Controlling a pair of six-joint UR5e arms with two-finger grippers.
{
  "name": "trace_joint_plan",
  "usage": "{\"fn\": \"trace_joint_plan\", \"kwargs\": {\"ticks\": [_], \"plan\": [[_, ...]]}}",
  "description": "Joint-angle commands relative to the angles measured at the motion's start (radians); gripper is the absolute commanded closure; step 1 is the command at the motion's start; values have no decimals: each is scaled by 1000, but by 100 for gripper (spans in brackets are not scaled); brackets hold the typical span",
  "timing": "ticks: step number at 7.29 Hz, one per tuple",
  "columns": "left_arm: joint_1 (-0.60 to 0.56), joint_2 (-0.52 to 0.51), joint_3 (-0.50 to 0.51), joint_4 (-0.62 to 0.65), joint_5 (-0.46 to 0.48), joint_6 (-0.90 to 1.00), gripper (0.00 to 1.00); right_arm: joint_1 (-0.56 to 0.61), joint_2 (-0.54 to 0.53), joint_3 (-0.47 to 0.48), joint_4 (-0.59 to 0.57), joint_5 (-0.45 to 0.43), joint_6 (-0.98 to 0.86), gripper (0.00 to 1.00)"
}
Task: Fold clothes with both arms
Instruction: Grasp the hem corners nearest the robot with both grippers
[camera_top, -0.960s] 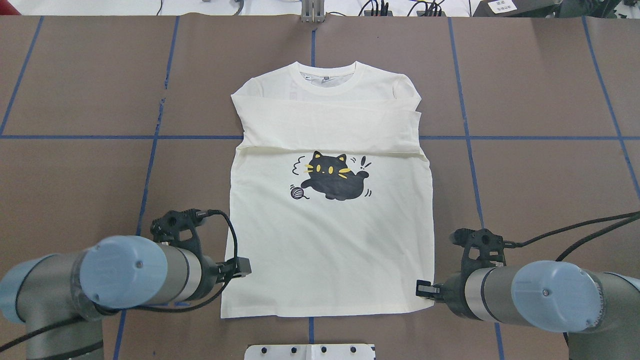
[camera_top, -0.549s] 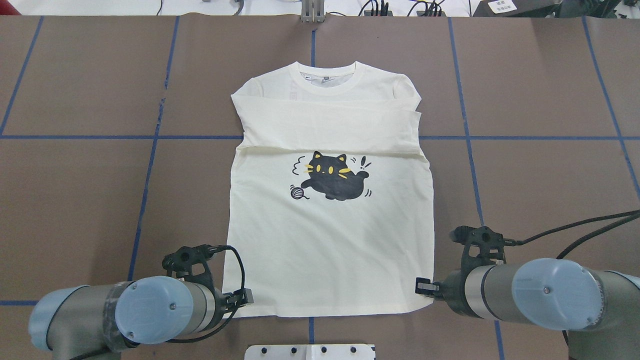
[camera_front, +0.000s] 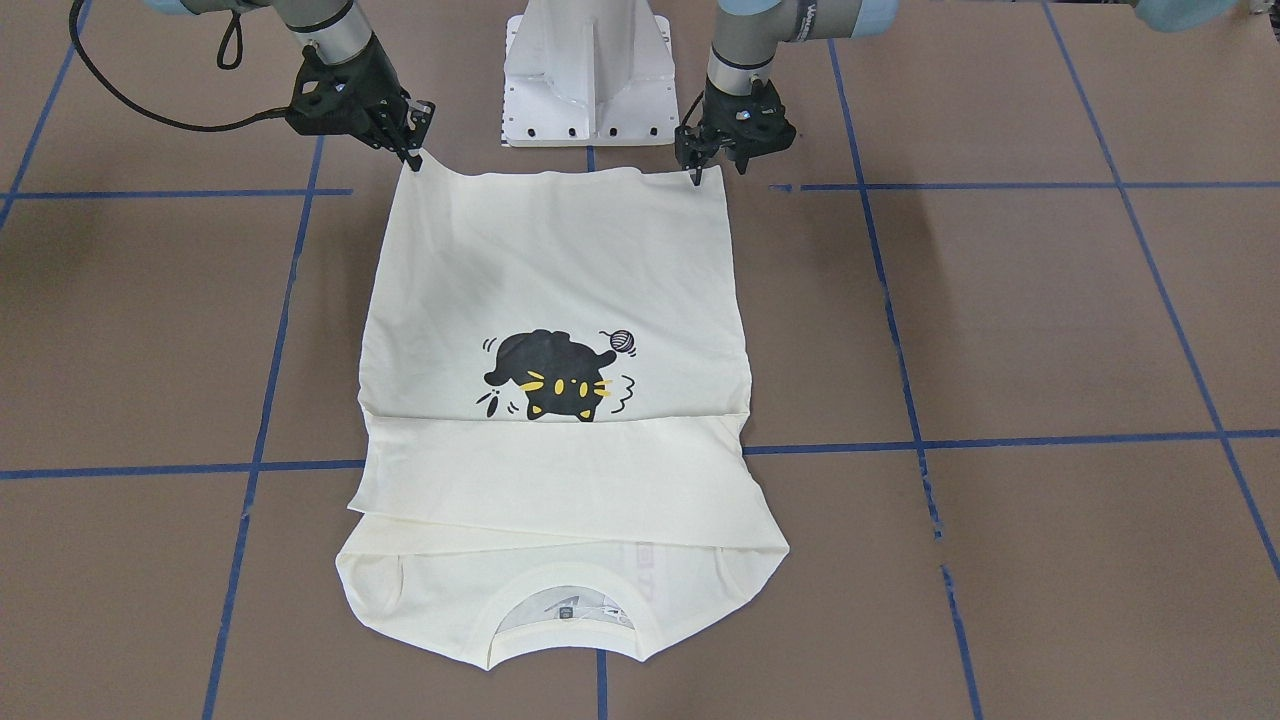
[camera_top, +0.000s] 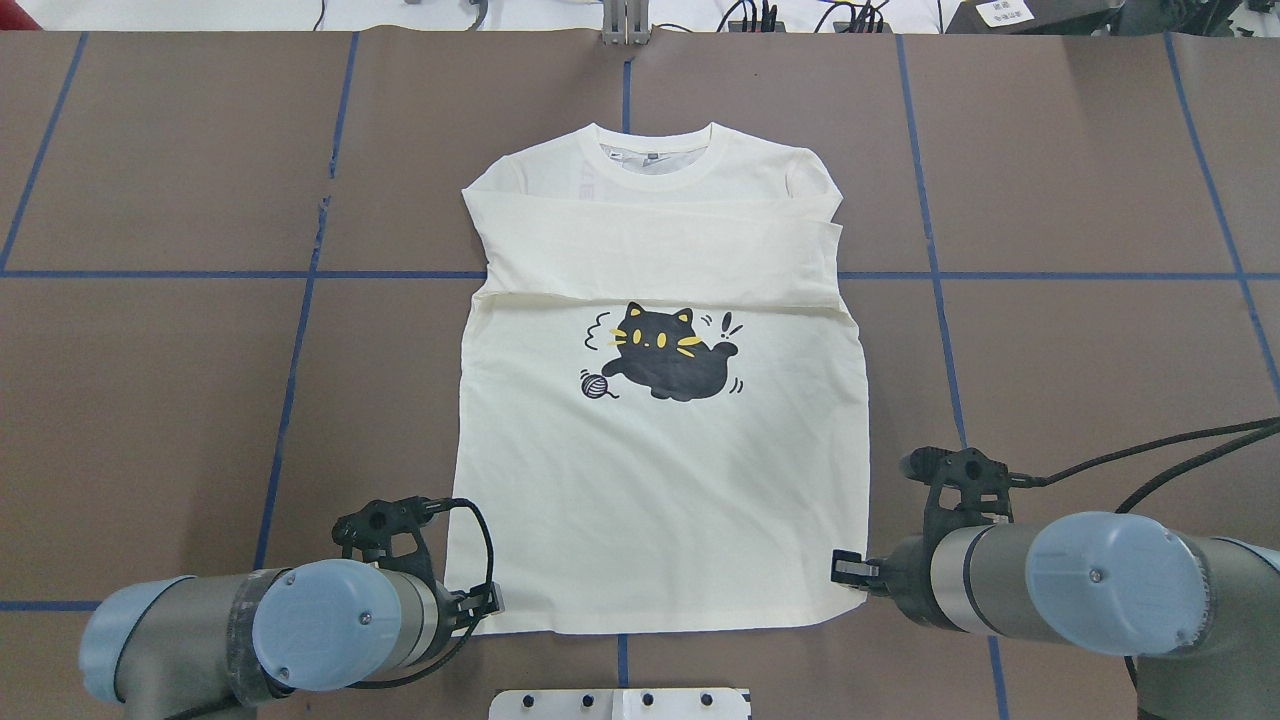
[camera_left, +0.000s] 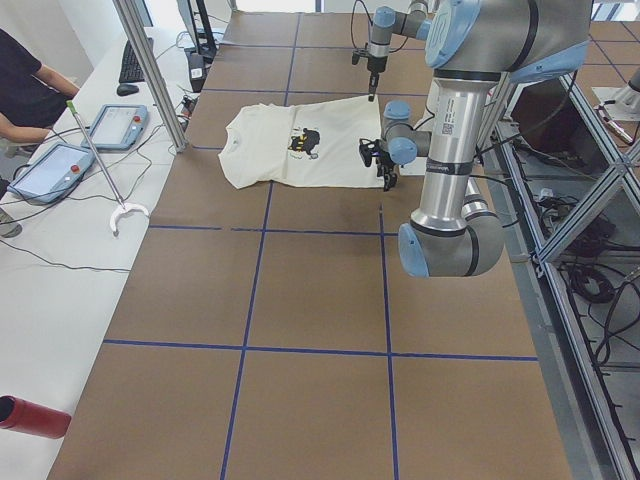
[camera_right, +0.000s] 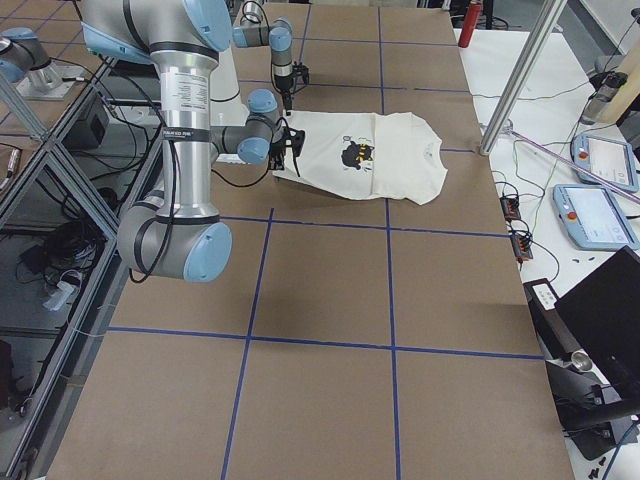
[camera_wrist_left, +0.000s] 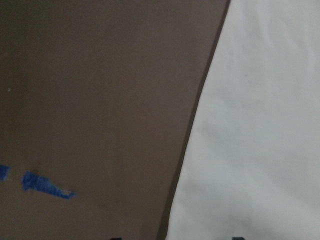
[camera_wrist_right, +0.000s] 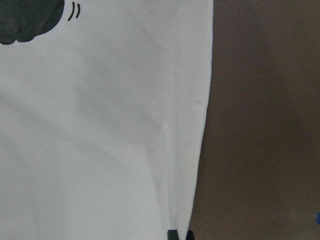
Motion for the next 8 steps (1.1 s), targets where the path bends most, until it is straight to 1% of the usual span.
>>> {"fn": "trace_joint_plan", "kwargs": {"ticks": [1,4,5,6,8], "plan": [[0,-1,3,0,0,0,28,6,0,1,0,3,-1,100],[2,-2,9,0,0,0,34,14,0,2,0,6,-1,100],[2,-5,11,0,0,0,39,14,0,1,0,6,-1,100],[2,-5,11,0,0,-2,51,19,0,2,0,9,-1,100],[2,-5,11,0,0,0,85,25,0,2,0,13,-1,100]]}}
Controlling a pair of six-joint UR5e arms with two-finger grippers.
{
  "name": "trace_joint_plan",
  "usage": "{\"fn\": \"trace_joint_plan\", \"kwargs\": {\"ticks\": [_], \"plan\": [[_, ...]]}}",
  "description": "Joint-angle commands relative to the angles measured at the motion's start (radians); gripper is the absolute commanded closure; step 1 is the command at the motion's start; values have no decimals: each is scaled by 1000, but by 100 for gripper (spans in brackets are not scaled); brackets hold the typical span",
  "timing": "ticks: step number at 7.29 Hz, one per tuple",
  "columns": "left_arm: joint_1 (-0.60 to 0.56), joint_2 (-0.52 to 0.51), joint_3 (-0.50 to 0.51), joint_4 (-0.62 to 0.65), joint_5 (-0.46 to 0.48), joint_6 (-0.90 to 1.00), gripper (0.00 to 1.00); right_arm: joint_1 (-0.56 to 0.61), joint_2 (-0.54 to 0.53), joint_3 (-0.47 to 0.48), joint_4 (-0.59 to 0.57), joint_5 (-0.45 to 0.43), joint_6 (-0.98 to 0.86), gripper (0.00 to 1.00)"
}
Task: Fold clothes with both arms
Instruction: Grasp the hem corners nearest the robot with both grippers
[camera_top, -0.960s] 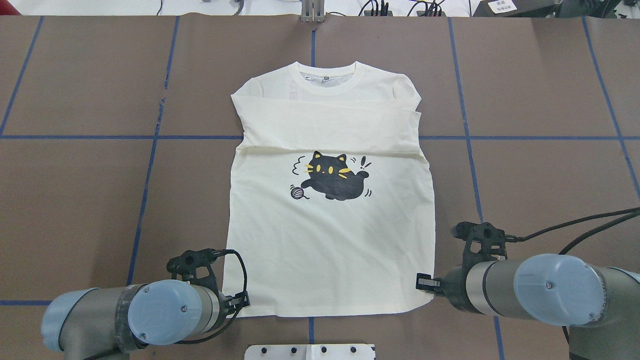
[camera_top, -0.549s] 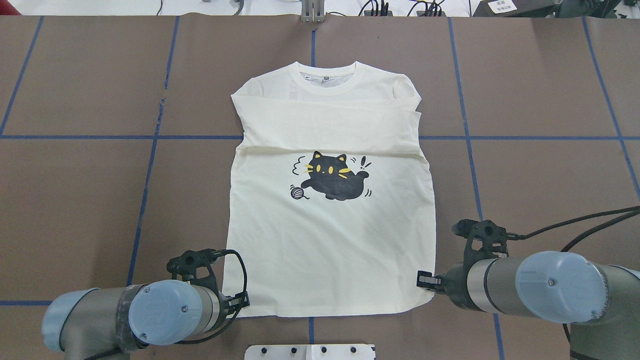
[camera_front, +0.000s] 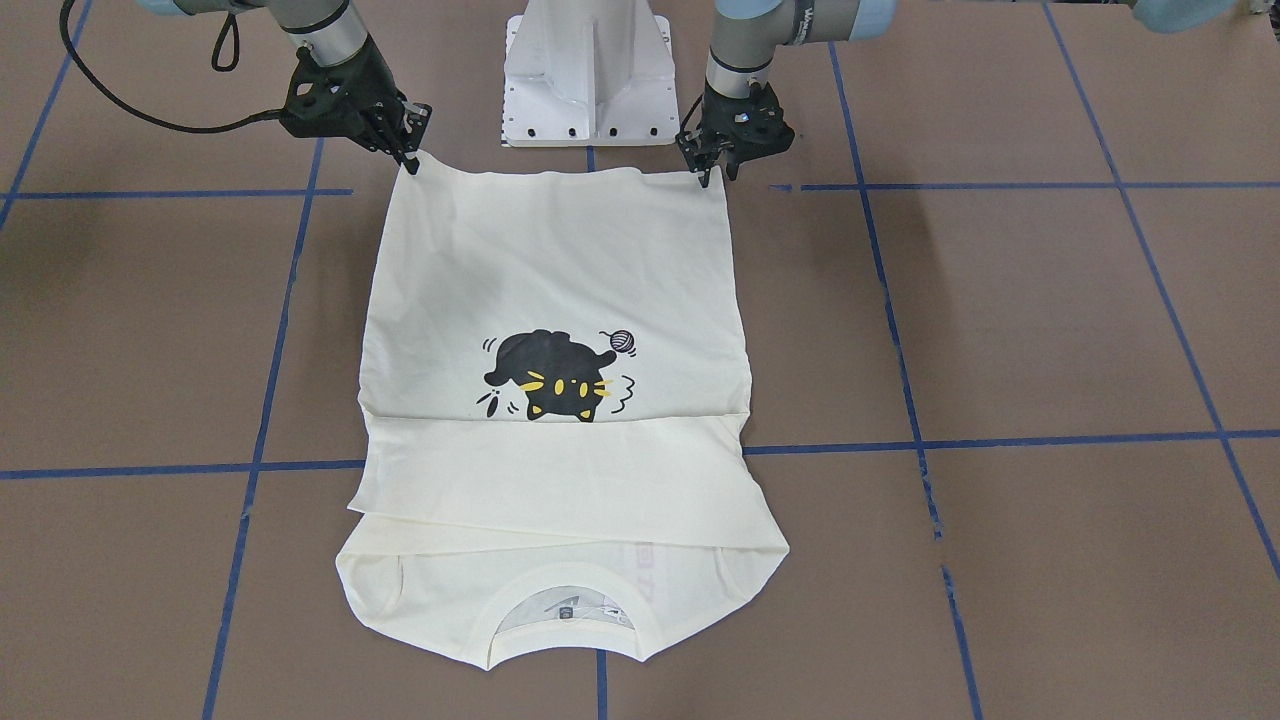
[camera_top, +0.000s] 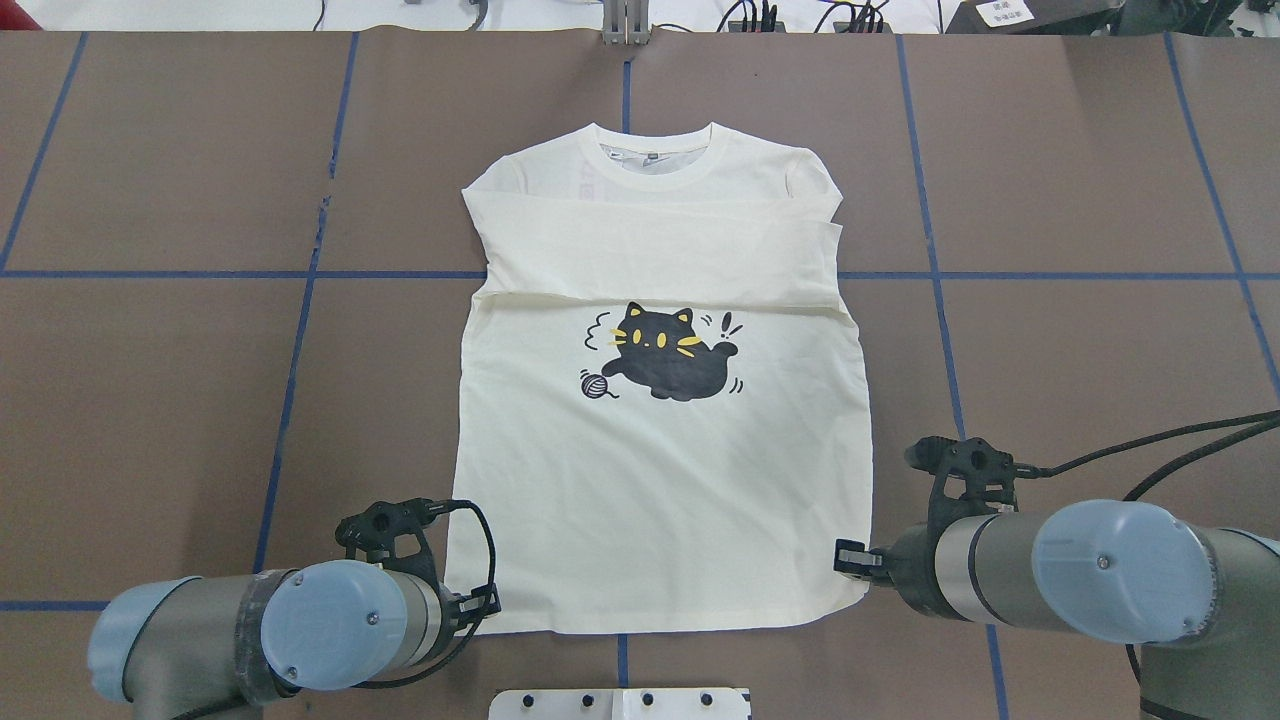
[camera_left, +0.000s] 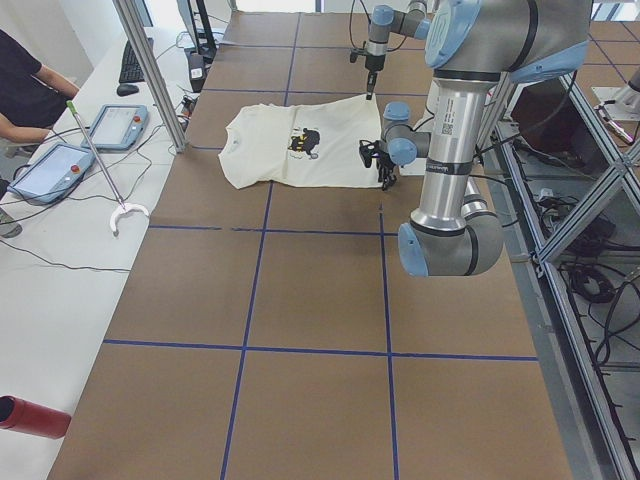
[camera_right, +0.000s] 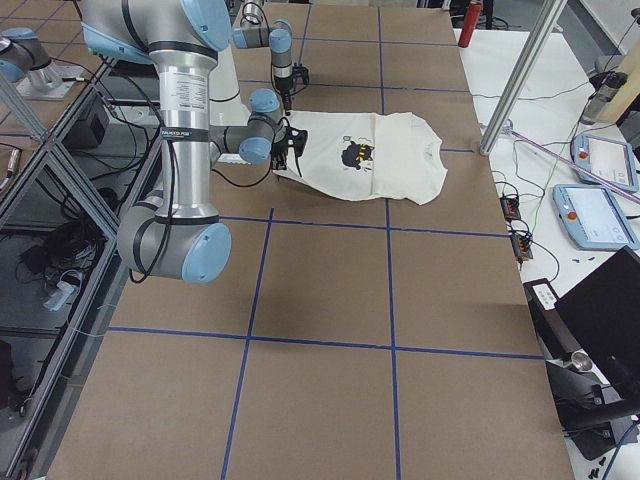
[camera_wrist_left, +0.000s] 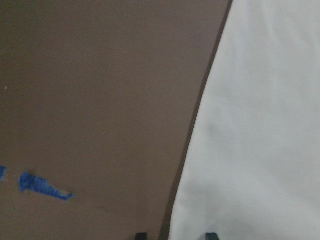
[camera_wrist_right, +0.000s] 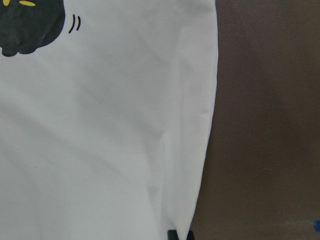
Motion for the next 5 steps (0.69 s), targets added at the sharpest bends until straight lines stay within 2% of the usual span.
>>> {"fn": "trace_joint_plan", "kwargs": {"ticks": [1,3,4,5], "plan": [[2,1,0,6,0,5,100,3,-2,6,0,3,0,100],[2,1,-15,9,-2,5,100,6,-5,16,0,8,-2,100],[-6,4,-44,58,0,20,100,22,-9,17,0,24,-2,100],[-9,9,-132,134,-2,87,100,26,-15,28,0,35,-2,100]]}}
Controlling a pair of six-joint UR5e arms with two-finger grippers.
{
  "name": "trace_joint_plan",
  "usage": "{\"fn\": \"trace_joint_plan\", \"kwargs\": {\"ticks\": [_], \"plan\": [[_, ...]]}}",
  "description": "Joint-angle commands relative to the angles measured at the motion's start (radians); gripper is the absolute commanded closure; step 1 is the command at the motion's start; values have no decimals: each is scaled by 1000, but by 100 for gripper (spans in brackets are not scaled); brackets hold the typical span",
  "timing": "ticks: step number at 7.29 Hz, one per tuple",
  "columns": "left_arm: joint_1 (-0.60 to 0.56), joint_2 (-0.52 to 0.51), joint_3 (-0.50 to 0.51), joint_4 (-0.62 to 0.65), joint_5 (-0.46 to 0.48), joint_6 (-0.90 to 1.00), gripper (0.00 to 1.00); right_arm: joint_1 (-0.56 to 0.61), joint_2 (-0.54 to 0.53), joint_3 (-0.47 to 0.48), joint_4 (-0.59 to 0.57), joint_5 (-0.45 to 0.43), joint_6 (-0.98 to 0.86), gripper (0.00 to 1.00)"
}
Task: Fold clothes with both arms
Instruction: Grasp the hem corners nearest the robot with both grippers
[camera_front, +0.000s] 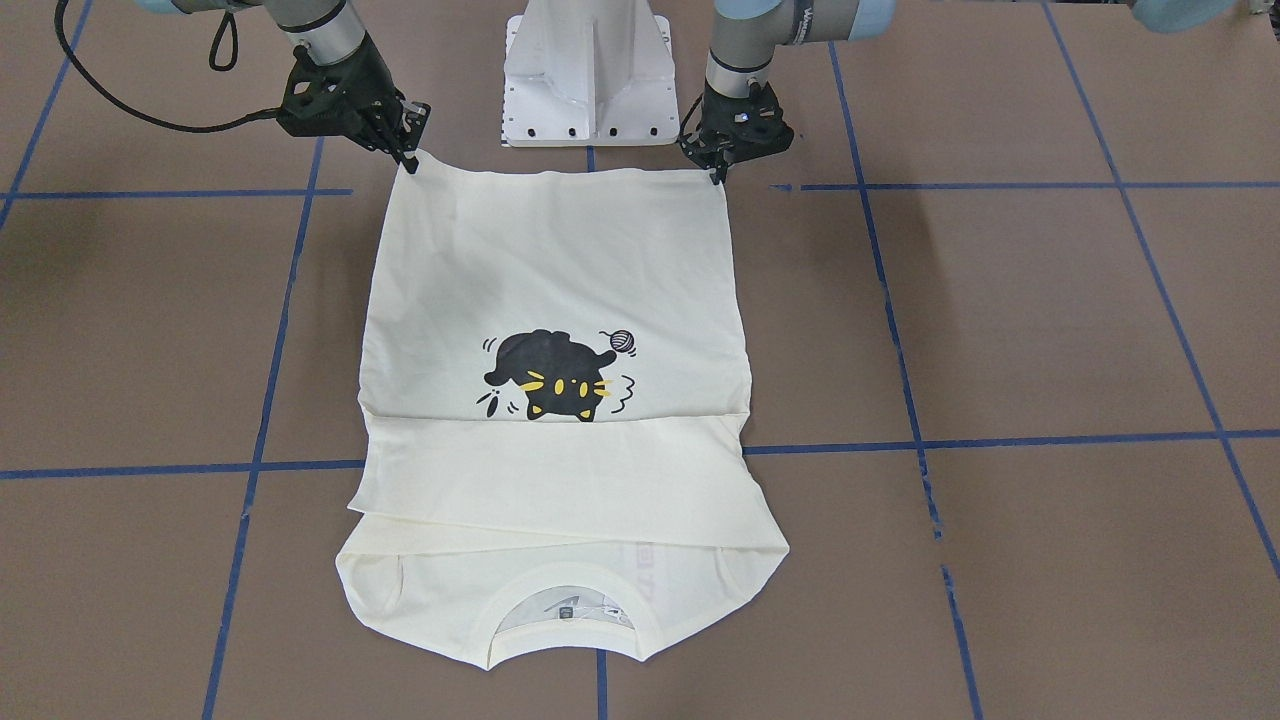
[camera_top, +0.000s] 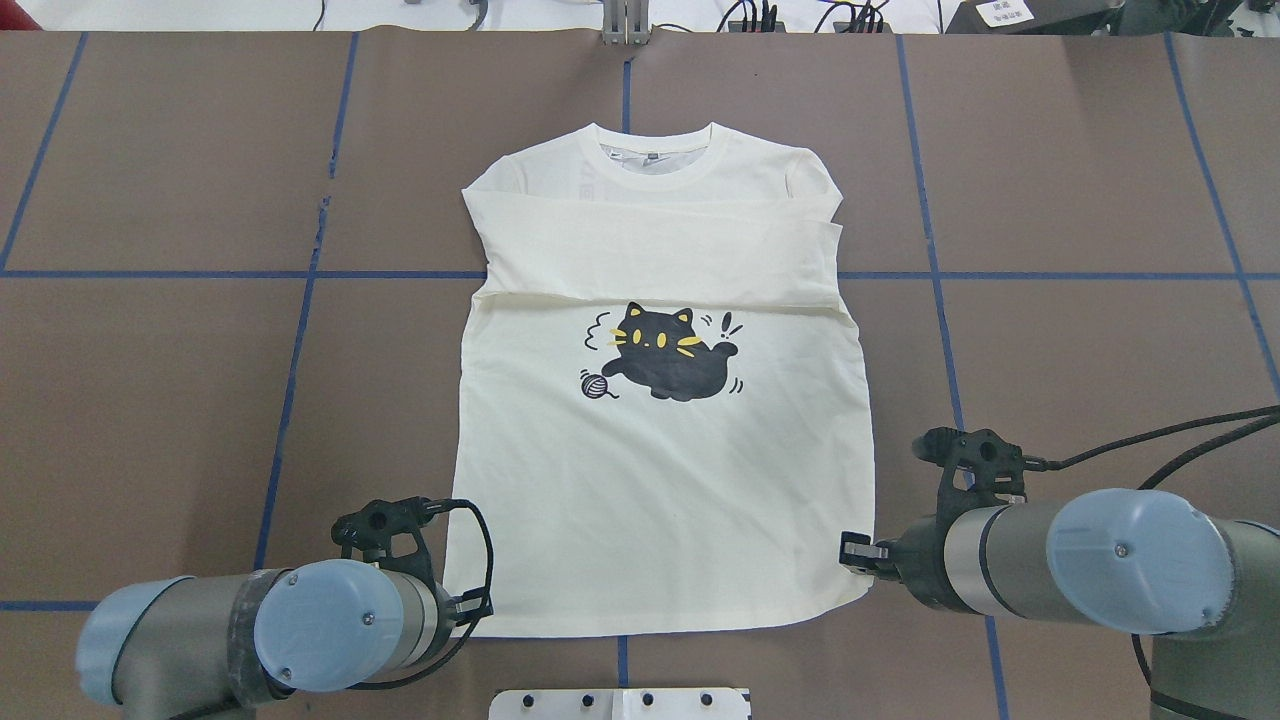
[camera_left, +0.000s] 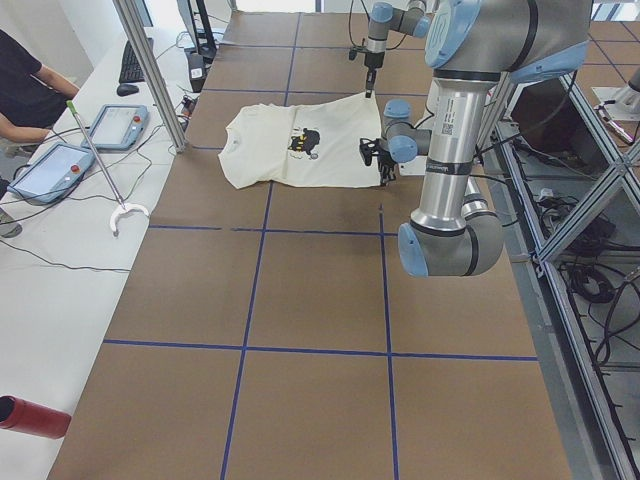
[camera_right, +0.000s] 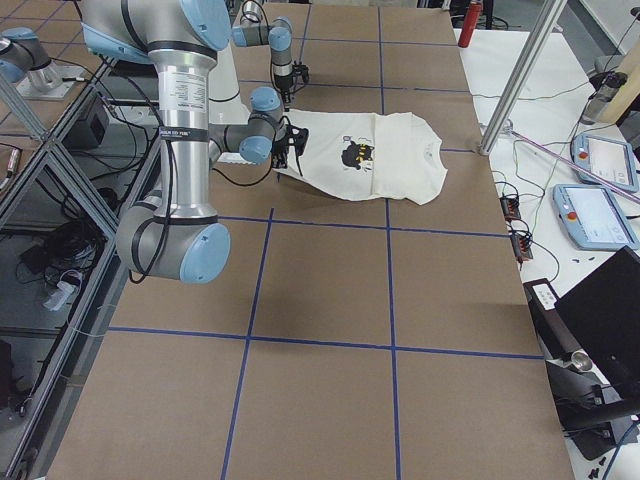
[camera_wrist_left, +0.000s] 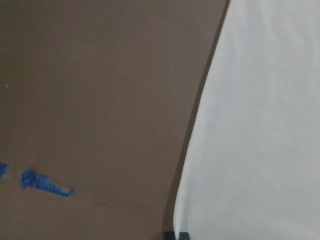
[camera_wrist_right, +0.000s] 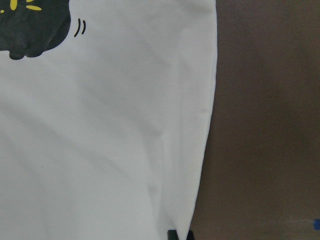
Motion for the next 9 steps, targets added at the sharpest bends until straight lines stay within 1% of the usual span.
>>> {"fn": "trace_joint_plan", "kwargs": {"ticks": [1,2,3,4,5,6,7,9], "plan": [[-5,20,-174,132,-4,86,100,9,-10,28,-2,36,-2,100],[-5,23,-218,151,-10,87,100,14,-19,46,-3,95,-2,100],[-5,22,-259,174,-13,94,100,14,-68,101,-3,137,-3,100],[-5,22,-322,227,-30,135,100,14,-114,162,-3,209,-3,100],[5,25,-385,281,-42,149,100,17,-144,201,-3,292,-3,100],[22,23,-437,321,-44,164,100,14,-152,215,-3,323,-3,100],[54,19,-457,335,-48,169,100,9,-148,215,-3,329,-6,100],[44,2,-448,326,-67,172,100,70,-122,198,-3,329,-19,100]]}}
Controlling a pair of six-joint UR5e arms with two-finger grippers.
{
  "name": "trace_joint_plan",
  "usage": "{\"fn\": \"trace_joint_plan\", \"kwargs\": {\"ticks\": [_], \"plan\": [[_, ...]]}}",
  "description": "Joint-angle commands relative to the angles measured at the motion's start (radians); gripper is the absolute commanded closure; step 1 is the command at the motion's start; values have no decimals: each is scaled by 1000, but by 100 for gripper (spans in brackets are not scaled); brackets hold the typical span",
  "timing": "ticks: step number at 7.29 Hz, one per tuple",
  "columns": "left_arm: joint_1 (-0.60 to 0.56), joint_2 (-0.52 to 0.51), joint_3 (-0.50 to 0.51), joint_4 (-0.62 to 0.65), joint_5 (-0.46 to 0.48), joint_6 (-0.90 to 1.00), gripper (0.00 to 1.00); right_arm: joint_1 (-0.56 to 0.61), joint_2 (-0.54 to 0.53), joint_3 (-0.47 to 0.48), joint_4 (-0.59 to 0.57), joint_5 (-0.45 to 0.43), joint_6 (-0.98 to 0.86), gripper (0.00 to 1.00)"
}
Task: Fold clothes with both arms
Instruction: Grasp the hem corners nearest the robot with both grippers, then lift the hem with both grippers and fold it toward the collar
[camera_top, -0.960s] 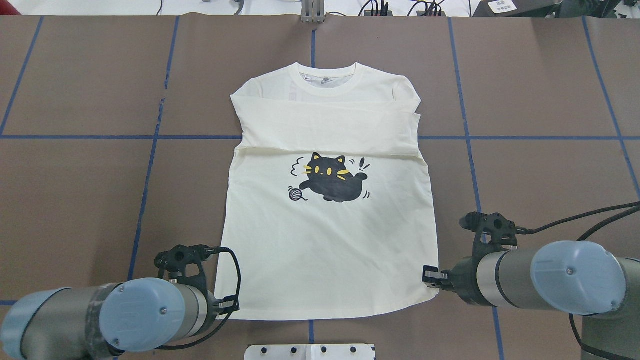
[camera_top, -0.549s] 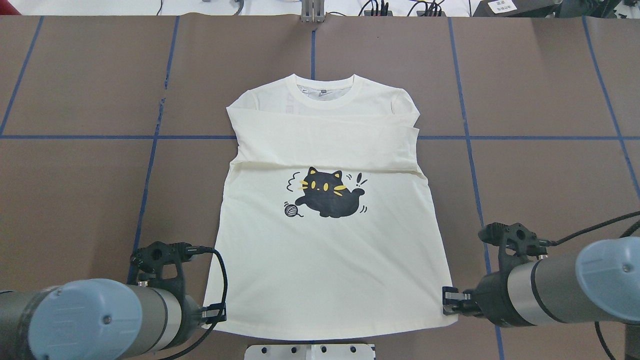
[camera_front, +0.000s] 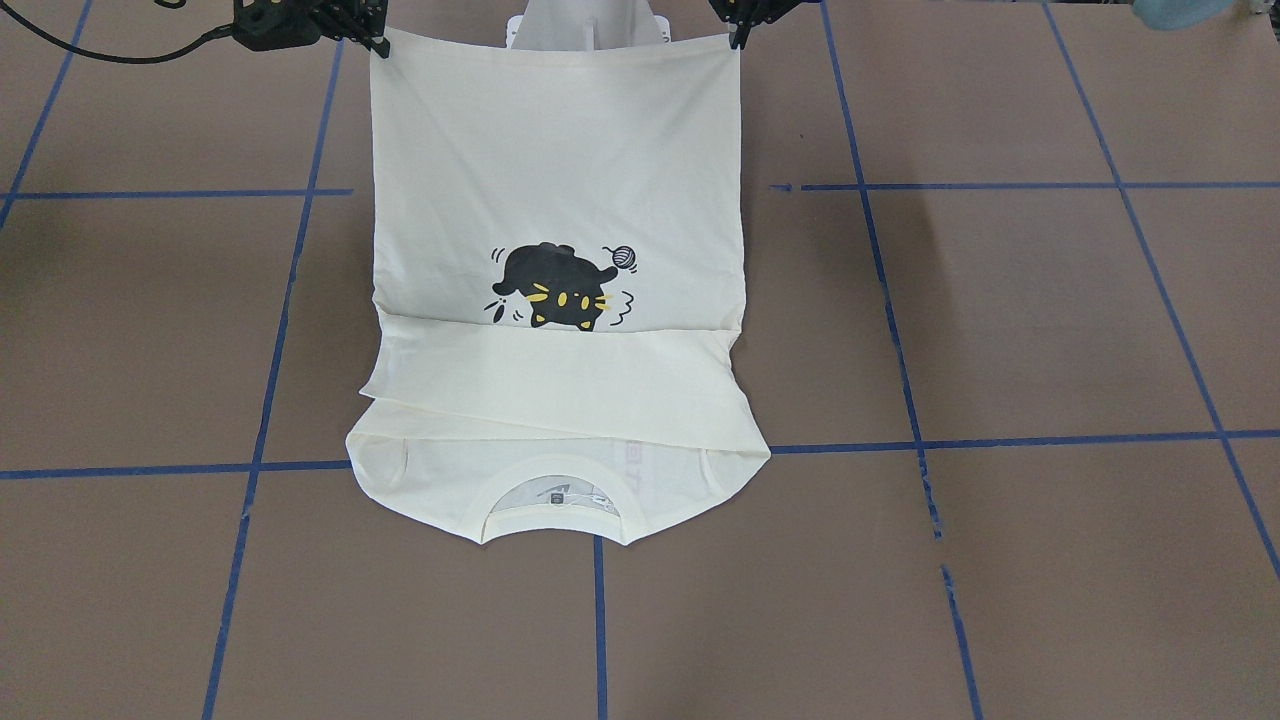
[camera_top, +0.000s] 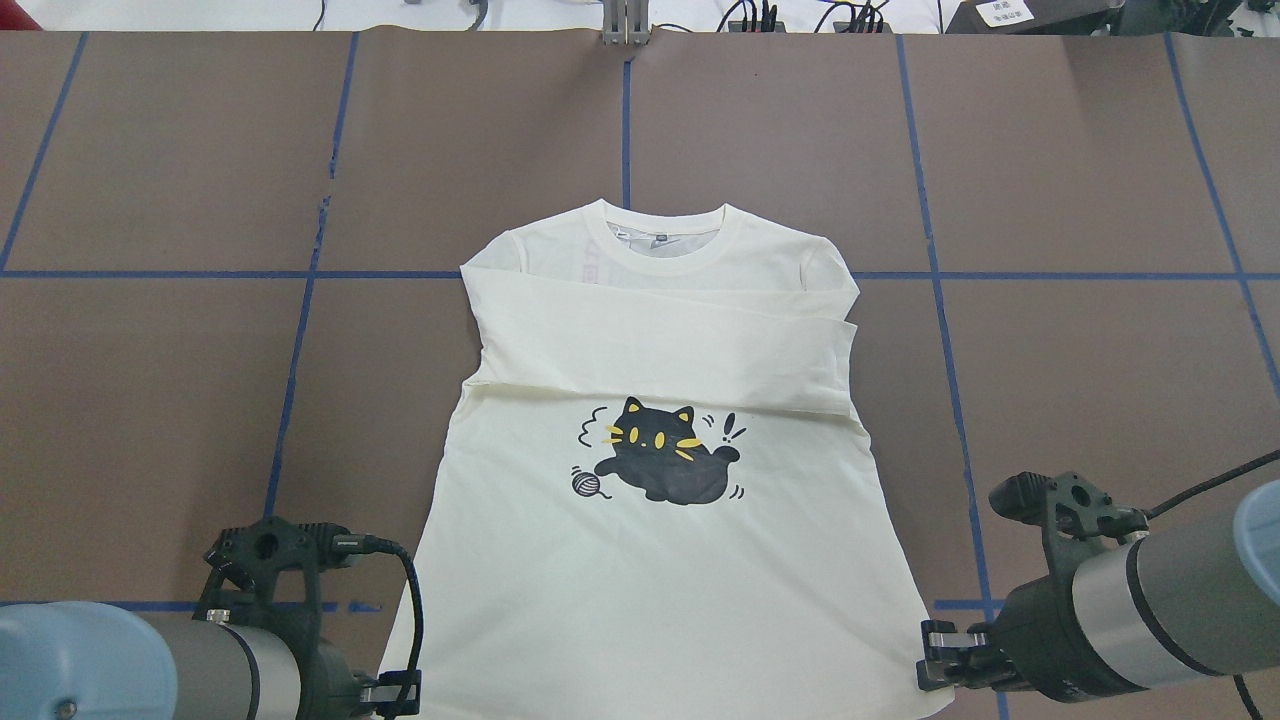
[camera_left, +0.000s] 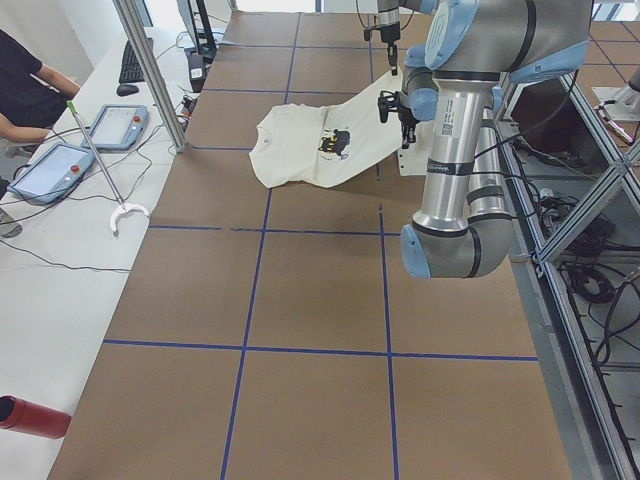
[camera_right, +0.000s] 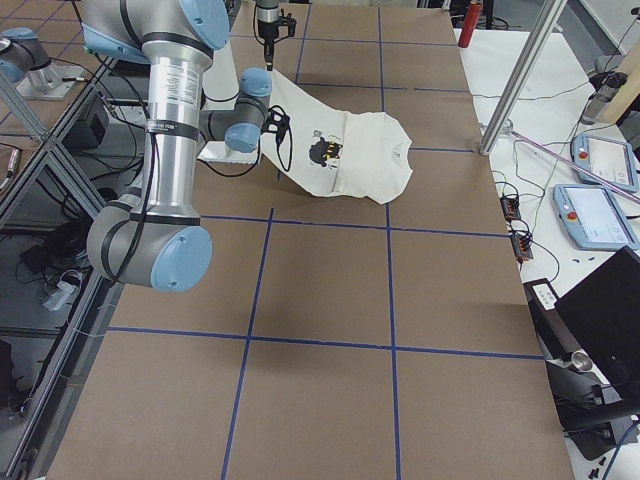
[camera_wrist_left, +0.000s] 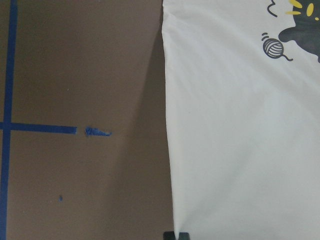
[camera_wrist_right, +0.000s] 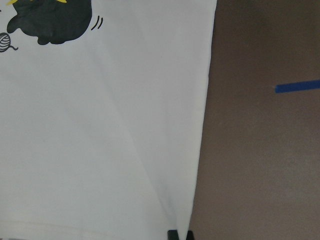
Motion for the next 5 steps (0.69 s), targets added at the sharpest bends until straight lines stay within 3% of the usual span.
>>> {"fn": "trace_joint_plan", "kwargs": {"ticks": [1,3,5], "plan": [[-44,-16,-1,-2,-9,30,100,113,72,-21,0,7,-56,100],[-205,-52,28,-2,-67,142,100,269,144,-90,-2,51,-165,100],[-393,-124,193,-5,-116,272,100,412,255,-248,2,119,-240,100]]}}
